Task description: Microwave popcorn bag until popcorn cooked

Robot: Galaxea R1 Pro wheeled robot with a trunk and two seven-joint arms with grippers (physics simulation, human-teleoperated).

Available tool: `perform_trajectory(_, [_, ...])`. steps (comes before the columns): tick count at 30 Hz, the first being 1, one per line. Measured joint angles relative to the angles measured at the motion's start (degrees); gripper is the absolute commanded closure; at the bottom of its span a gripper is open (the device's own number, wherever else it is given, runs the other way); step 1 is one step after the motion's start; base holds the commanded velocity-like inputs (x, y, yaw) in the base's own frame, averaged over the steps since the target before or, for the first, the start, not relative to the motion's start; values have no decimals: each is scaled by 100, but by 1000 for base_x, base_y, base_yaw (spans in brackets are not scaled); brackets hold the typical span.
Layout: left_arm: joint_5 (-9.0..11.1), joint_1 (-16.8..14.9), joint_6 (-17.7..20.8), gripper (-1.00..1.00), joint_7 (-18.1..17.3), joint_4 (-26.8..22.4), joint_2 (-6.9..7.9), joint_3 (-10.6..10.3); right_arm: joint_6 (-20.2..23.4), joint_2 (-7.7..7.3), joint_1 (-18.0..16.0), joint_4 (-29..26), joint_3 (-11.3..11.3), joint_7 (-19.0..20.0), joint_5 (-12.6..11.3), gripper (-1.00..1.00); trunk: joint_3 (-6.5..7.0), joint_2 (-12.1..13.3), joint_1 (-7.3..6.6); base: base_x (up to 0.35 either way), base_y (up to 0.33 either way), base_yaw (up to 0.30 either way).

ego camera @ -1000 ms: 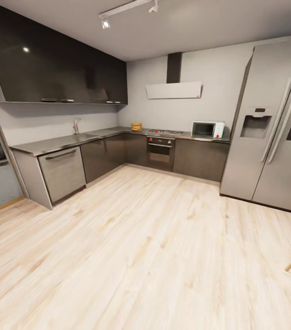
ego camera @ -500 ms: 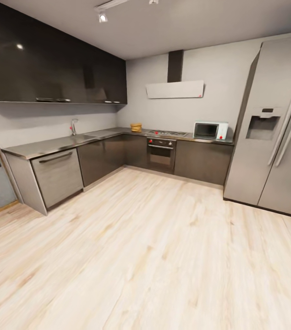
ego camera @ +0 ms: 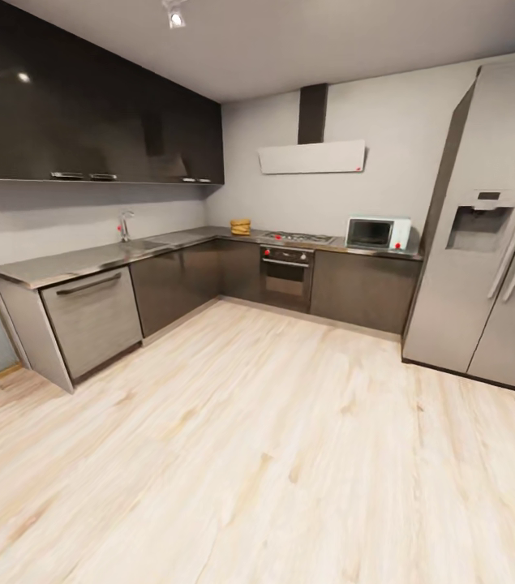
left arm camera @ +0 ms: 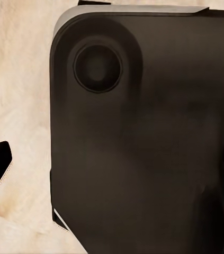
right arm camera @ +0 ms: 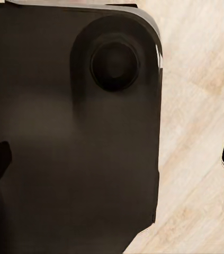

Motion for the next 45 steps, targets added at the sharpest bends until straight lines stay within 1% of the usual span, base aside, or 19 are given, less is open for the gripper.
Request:
perform_trajectory(4, [0,0,0,-100,0,0,0,0,-1,8,0,0,-7,0,-6,-100,0,0,0,321,0,-50])
perform_trajectory(9, [6,2,-59,-100,0,-1,2,9,7,10,-2,0,-9,0,-8,-100,0,0,2,199,0,-212])
perform_trajectory(45, [16,1,-72,-100,-24,-11,9,24,8,16,0,0,-9,0,-8,-100,0,0,3,2,0,-243])
